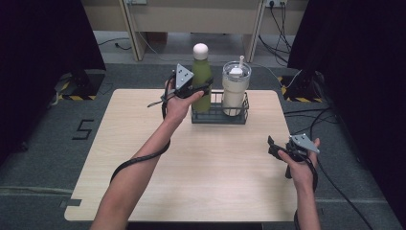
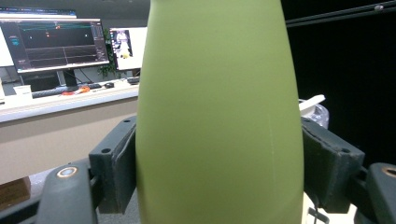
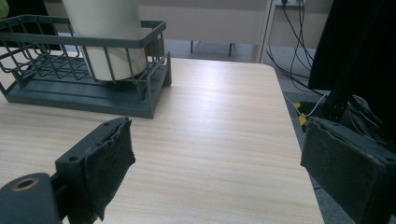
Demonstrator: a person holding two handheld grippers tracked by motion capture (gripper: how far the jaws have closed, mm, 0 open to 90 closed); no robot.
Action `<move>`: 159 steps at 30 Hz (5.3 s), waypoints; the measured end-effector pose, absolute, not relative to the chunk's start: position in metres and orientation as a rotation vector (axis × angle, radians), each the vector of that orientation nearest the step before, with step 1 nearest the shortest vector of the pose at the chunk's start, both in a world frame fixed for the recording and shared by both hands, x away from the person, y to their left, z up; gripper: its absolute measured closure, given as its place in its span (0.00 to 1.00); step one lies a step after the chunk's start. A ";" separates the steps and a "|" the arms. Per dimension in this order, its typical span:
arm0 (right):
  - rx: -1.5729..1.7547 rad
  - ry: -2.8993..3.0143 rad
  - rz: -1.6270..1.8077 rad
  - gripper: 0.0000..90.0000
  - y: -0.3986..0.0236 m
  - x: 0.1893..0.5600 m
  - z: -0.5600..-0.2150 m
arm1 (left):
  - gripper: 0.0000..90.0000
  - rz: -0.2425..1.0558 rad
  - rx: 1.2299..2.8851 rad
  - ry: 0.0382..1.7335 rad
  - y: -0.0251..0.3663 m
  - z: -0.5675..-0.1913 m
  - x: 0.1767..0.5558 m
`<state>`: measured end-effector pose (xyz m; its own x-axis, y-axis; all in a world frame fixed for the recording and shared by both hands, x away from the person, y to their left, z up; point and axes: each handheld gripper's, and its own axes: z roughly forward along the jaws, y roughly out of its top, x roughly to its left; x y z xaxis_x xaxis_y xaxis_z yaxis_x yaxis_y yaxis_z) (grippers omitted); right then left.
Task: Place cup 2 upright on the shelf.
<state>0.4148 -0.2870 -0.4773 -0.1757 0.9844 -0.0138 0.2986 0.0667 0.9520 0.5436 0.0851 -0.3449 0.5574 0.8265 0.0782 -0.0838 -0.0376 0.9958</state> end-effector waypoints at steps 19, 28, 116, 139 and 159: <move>1.317 1.596 1.144 0.11 -0.286 0.415 -0.479 | 0.26 0.840 1.424 0.723 0.080 -0.342 0.571; 1.327 1.591 1.146 0.11 -0.287 0.415 -0.479 | 0.26 0.844 1.431 0.733 0.075 -0.347 0.582; 1.308 1.636 1.135 0.11 -0.279 0.416 -0.484 | 0.12 0.839 1.541 0.779 0.076 -0.383 0.574; 1.304 1.632 1.130 0.11 -0.279 0.415 -0.482 | 0.12 0.869 1.564 0.741 0.096 -0.386 0.546; 1.302 1.628 1.127 0.11 -0.279 0.414 -0.481 | 0.13 0.870 1.583 0.728 0.121 -0.394 0.522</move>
<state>0.4141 -0.2794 -0.4810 -0.1989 0.9795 -0.0305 0.3162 0.0936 0.9440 0.5217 0.1212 -0.3942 0.5355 0.8313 0.1491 0.0004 -0.1768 0.9843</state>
